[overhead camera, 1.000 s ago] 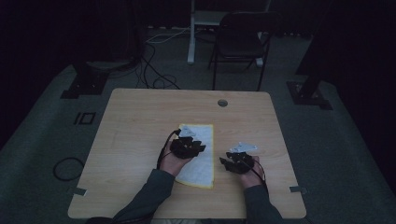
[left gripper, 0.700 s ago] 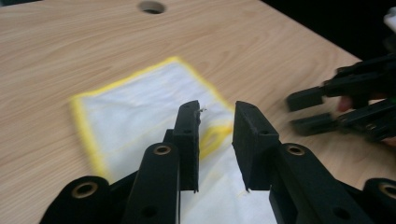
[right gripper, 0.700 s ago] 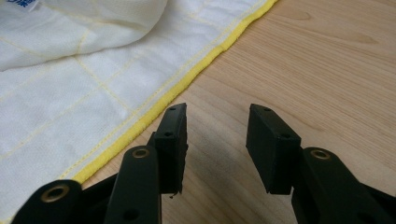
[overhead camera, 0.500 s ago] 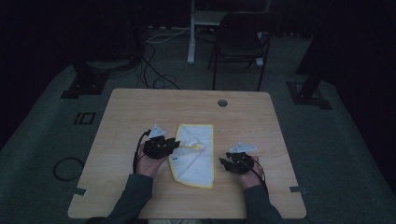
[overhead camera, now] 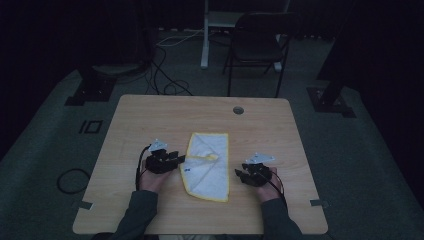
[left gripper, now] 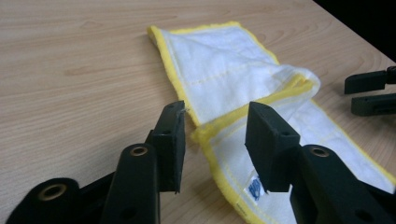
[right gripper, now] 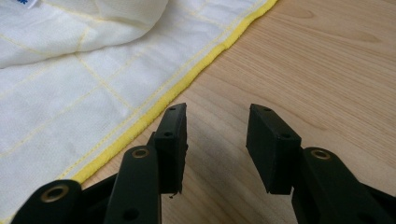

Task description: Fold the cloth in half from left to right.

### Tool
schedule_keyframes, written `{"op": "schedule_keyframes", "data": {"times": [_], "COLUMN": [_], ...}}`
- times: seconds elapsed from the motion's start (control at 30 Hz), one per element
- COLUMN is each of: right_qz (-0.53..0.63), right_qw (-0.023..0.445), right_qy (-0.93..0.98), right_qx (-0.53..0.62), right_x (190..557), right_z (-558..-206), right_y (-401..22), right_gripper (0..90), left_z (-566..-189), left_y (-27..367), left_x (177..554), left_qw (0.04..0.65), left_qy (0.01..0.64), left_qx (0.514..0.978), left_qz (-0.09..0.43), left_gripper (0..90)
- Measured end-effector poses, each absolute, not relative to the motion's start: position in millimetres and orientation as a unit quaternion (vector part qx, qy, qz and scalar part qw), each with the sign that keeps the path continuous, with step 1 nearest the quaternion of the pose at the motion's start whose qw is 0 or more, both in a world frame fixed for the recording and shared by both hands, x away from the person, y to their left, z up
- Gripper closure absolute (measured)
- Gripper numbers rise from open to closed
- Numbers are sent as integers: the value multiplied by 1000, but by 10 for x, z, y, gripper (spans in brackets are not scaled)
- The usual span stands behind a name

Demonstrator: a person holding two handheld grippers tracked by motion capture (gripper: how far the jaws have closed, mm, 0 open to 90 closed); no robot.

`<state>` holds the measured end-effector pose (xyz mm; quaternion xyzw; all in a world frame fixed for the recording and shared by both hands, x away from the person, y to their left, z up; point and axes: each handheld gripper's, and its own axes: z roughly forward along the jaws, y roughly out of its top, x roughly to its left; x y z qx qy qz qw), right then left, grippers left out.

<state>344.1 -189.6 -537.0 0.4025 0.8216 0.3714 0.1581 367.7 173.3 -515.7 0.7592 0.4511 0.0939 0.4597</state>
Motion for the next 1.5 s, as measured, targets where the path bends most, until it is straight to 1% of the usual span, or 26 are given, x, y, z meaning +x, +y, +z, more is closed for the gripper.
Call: {"op": "schedule_keyframes", "data": {"times": [0.17,0.33,0.4,0.43,0.47,0.5,0.53,0.57,1.13,1.27,1.5], "right_qz": [370,369,369,369,370,370,370,370,370,370,370], "right_qw": [158,158,158,158,158,158,158,158,159,160,160], "right_qy": [823,824,824,824,824,824,823,822,823,822,822], "right_qx": [401,400,400,400,400,400,401,402,401,402,402], "right_x": [3442,3442,3441,3441,3442,3442,3441,3442,3440,3440,3440], "right_z": [-5372,-5374,-5374,-5373,-5373,-5373,-5372,-5371,-5370,-5368,-5369], "right_y": [-1895,-1891,-1889,-1890,-1892,-1894,-1895,-1896,-1894,-1897,-1896], "right_gripper": [579,579,579,579,579,579,579,578,578,578,578], "left_z": [-5202,-5208,-5212,-5208,-5203,-5193,-5180,-5165,-4873,-4849,-4858], "left_y": [1743,1713,1700,1695,1693,1684,1676,1661,1292,1178,1062], "left_x": [3686,3677,3673,3665,3659,3649,3639,3627,3317,3236,3170], "left_qw": [459,453,451,451,451,450,450,450,468,468,468], "left_qy": [454,451,452,450,448,447,444,441,358,340,329], "left_qx": [758,764,765,766,767,768,770,772,804,813,818], "left_qz": [88,84,82,83,84,84,84,84,75,69,57], "left_gripper": [563,613,668,714,786,834,870,878,888,888,887]}}
